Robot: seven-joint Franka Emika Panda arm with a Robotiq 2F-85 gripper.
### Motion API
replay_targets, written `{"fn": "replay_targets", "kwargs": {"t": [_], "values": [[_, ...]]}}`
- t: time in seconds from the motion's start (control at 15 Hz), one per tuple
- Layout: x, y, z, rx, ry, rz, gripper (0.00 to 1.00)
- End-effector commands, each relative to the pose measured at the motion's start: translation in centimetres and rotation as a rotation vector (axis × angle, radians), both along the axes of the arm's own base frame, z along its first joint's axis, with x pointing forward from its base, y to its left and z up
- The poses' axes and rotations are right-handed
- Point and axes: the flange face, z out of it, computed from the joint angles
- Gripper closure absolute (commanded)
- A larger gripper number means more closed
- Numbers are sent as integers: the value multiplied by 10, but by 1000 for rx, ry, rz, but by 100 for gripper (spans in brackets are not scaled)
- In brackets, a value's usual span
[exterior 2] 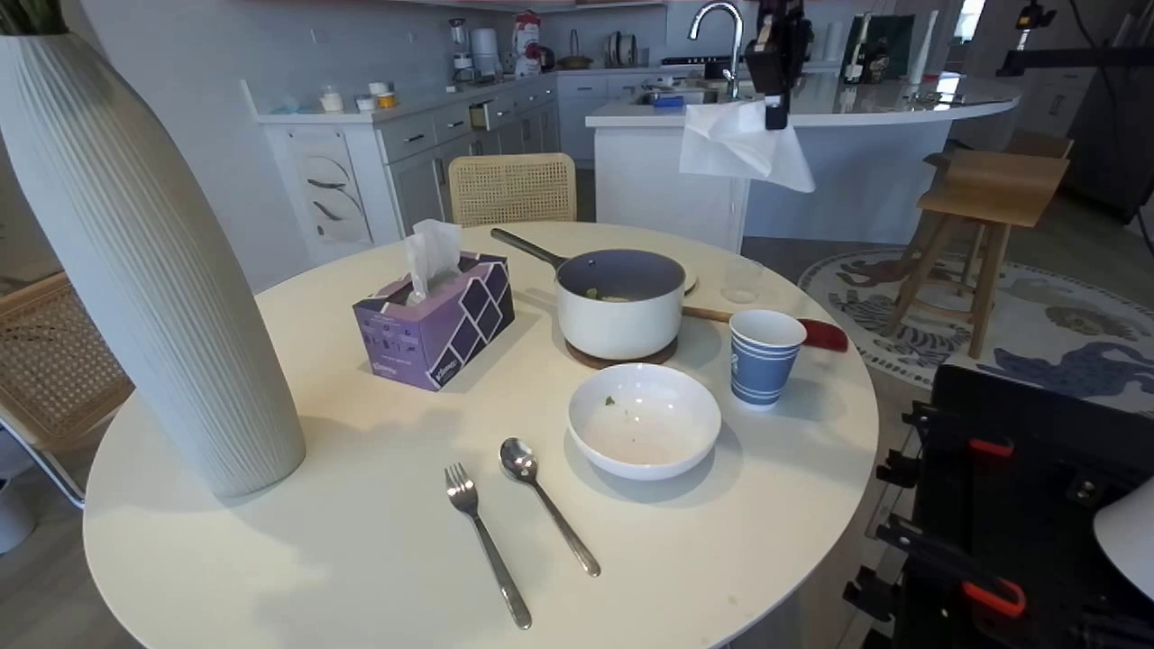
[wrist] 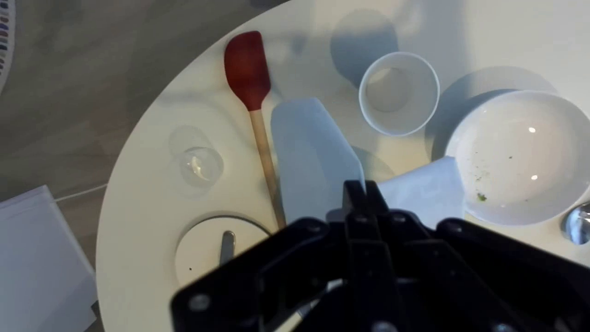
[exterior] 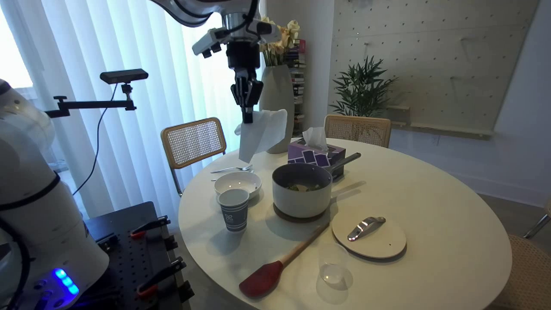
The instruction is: Move the tissue to the right side of the table
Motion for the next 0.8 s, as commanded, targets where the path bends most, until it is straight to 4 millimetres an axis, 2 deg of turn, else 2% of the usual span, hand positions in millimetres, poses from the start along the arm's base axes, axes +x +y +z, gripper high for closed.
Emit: {"fn": "replay_targets", "kwargs": {"t": [0.0,0.33,0.73], "values": [[-25,-27,-20,-13,-28,-29,100],[-37,-50,-59,-55,-71,-41,100],[-47,-52,-111,-68,-89,-6,100]]}}
